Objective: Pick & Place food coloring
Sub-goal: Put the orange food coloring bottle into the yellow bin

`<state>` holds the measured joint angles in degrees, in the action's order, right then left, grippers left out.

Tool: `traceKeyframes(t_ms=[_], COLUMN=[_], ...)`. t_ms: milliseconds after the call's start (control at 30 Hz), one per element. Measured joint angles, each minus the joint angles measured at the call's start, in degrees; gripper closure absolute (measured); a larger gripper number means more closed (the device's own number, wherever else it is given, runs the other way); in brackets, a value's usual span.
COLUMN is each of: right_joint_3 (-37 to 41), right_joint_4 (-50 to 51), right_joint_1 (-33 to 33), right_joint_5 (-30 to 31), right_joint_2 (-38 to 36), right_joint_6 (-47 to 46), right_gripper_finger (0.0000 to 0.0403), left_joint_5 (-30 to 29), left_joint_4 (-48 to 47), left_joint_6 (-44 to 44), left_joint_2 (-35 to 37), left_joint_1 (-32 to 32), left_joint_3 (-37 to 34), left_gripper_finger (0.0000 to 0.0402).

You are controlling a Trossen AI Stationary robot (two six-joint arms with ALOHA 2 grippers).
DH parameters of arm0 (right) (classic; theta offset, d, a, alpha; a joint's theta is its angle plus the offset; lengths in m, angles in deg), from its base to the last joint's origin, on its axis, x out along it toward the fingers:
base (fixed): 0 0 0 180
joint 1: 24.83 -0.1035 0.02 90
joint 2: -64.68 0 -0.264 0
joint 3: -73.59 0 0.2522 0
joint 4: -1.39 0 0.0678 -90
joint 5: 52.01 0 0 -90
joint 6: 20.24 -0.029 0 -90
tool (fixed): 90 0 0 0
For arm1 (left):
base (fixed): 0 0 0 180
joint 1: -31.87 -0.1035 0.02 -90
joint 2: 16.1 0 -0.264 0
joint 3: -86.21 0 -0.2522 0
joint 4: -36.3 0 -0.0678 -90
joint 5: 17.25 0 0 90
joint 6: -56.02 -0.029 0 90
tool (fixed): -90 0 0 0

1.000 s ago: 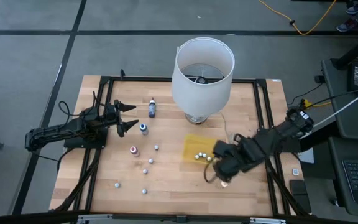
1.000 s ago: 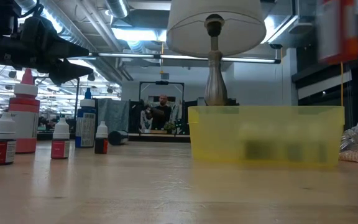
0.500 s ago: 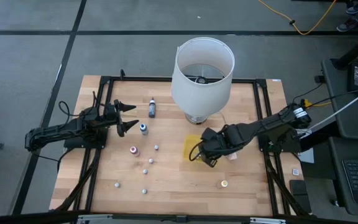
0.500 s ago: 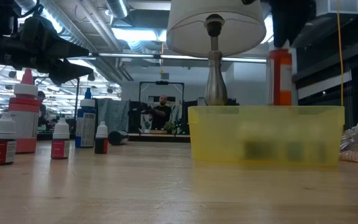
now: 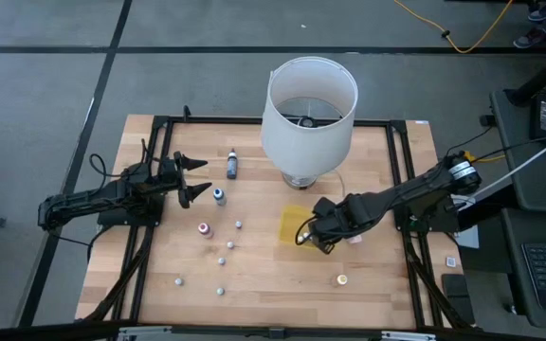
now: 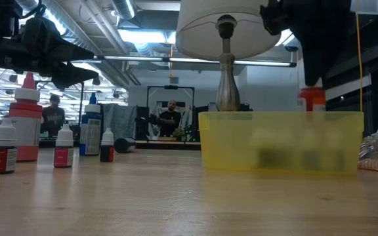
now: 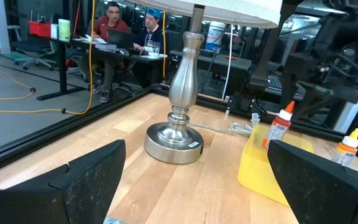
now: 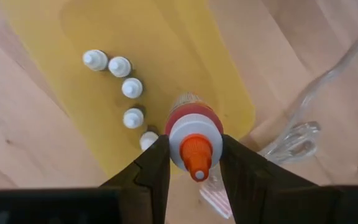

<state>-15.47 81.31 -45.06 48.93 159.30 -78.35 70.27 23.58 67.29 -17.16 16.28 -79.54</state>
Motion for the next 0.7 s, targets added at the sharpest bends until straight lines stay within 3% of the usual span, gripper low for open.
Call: traceKeyframes(t_ms=[533,700], right_joint_3=[6.2,6.23], right_joint_4=[-6.76,-6.73], right_joint_1=[1.33,1.35], right_joint_5=[0.39,0.97], right_joint_2=[-0.01,-0.01], right_joint_6=[1.58,1.34], right_gripper_finger=[0.0276,0.0259], left_joint_5=[0.0,0.0], left_joint_4=[0.0,0.0], left_joint_6=[0.0,0.0], left_joint_2=[0.0,0.0], left_joint_1=[0.01,0.0], left_joint_3=[-0.02,-0.02], left_gripper_finger=[0.0013,0.0013])
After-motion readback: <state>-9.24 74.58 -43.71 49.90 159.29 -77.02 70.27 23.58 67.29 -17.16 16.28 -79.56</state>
